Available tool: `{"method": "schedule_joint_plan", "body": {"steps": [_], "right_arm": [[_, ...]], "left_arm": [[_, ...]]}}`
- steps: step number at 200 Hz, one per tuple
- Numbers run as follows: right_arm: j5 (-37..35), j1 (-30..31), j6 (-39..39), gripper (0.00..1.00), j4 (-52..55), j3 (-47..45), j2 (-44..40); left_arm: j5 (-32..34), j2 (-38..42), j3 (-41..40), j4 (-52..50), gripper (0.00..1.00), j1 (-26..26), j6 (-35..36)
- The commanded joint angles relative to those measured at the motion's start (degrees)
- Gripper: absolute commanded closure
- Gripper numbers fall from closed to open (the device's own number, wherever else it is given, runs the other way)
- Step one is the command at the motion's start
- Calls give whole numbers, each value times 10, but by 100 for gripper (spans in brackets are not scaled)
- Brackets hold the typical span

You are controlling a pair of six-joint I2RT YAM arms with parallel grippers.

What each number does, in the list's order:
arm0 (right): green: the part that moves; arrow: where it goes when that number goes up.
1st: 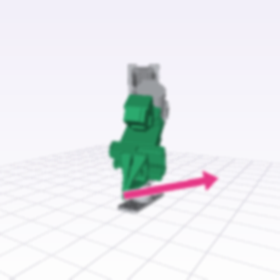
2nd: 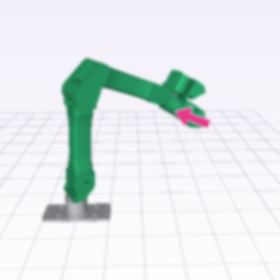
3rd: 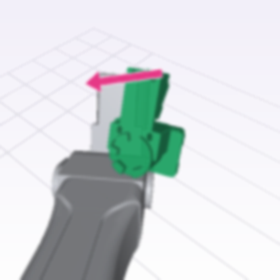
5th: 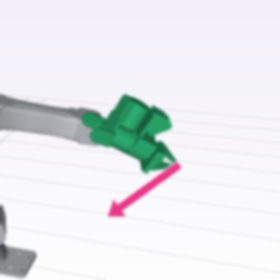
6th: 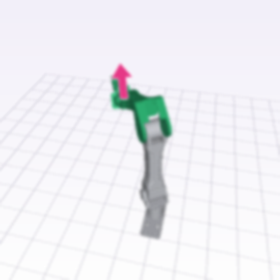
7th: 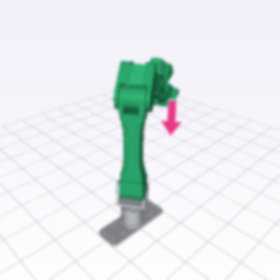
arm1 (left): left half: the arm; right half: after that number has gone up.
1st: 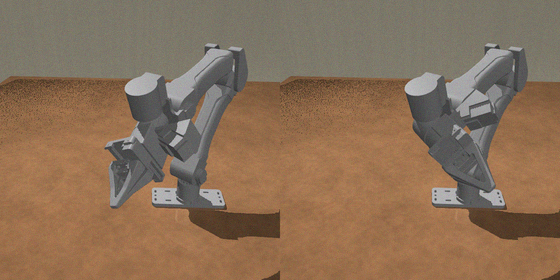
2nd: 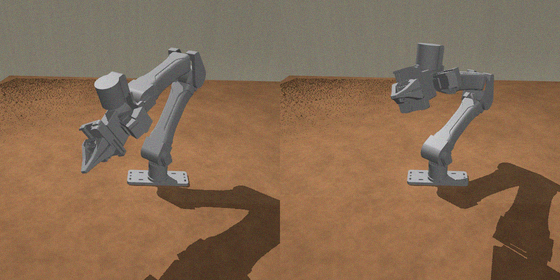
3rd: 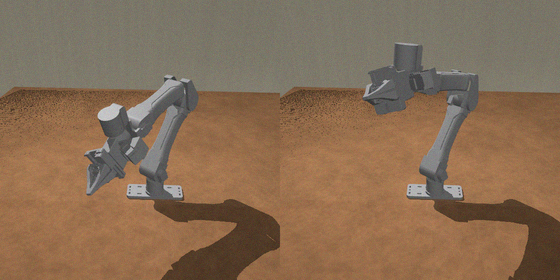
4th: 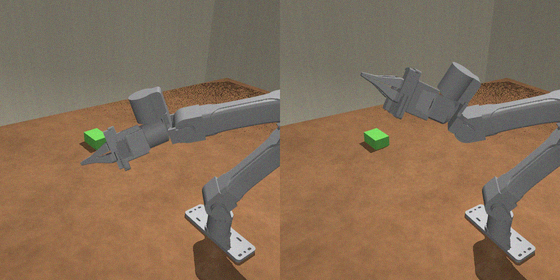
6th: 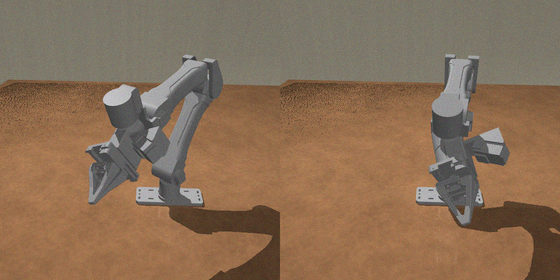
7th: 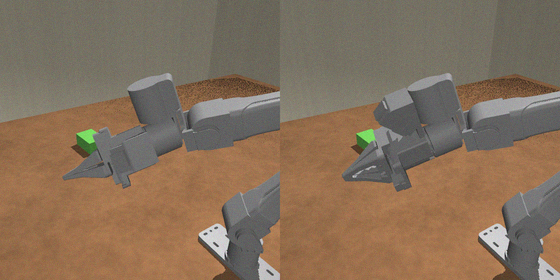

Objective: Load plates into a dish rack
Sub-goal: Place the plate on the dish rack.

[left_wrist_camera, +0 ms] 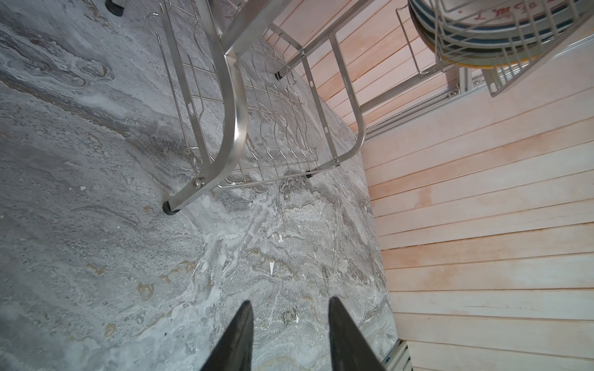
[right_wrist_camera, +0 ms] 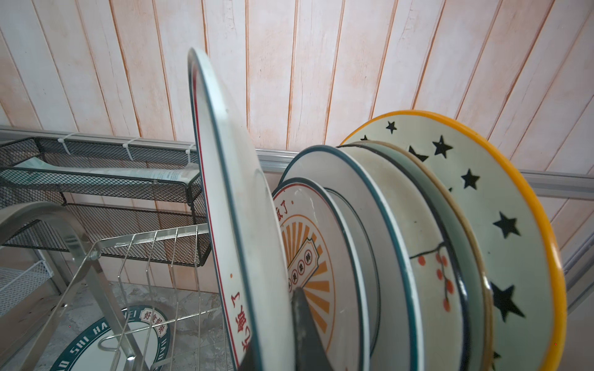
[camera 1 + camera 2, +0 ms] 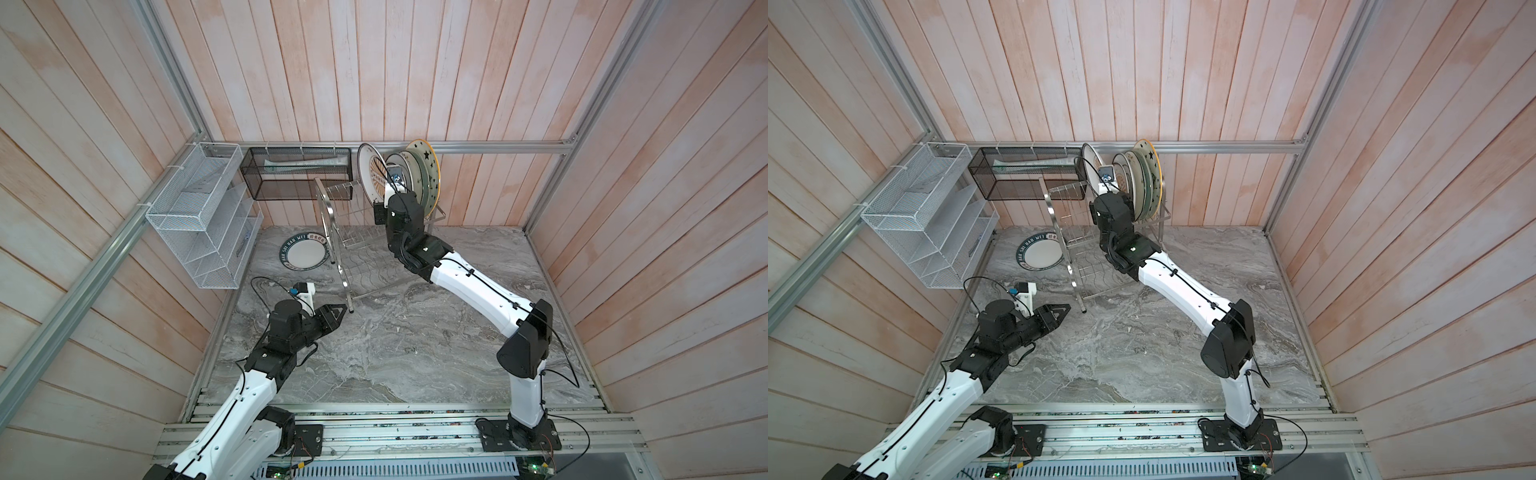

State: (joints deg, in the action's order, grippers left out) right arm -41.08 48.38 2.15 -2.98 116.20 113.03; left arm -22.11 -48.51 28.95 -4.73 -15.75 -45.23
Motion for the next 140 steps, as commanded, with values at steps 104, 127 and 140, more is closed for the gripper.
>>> {"method": "schedule_joint_plan", "body": {"steps": [104,127,140], "right_arm": [[-47,14,0,100,-11,-18,-20],[-46,14,0,100,-4,-17,-20],[-43,14,-2,100,3,-15,-19]], "left_arm": [[-9,22,-11,2,60,4,1],[-8,22,-9,-1,60,5,2],[-9,23,-8,-1,60,4,2]]}}
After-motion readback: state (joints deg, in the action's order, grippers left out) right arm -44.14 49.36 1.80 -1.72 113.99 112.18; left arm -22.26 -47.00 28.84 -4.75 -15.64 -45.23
